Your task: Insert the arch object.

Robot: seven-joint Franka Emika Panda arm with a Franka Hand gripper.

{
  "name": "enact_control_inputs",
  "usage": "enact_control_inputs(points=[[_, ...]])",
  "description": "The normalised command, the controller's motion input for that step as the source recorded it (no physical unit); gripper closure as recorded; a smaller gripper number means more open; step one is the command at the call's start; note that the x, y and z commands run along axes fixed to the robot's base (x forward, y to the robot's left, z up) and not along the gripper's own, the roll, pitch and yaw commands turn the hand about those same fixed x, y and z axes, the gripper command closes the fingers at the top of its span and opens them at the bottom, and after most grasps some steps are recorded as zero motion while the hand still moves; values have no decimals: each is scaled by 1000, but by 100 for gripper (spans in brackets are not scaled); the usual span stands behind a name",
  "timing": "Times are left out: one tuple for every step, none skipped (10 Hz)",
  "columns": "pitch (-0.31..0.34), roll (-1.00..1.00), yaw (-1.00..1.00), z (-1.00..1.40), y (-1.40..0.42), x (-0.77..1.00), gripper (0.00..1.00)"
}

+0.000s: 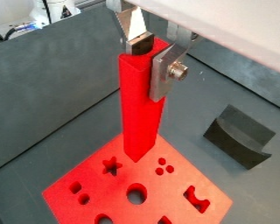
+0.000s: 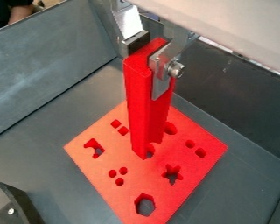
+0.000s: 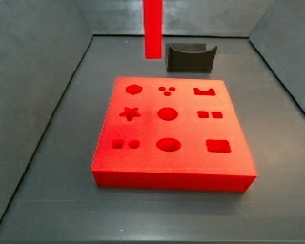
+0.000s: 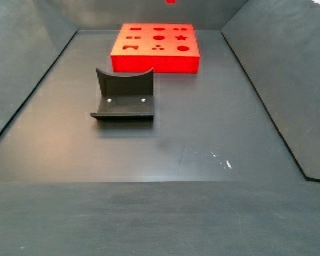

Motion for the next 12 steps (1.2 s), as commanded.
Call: enact_control_inputs(points=[[0, 0, 0, -51, 123, 34, 100], [0, 0, 0, -109, 300, 106, 100], [-6, 0, 0, -137, 443, 203, 100], [-10, 0, -34, -149, 483, 277, 100], [-36, 0, -254, -117, 466, 246, 100], [-26, -11, -537, -69, 371, 446, 100], [-37, 0, -906, 0, 137, 223, 100], [-16, 14, -911, 0, 117, 203, 100], [-24, 14, -957, 0, 77, 134, 100], [-39, 0, -971, 0, 69, 126, 100], [-50, 0, -969, 17, 80, 146, 100], [-63, 0, -969, 43, 86, 149, 100]])
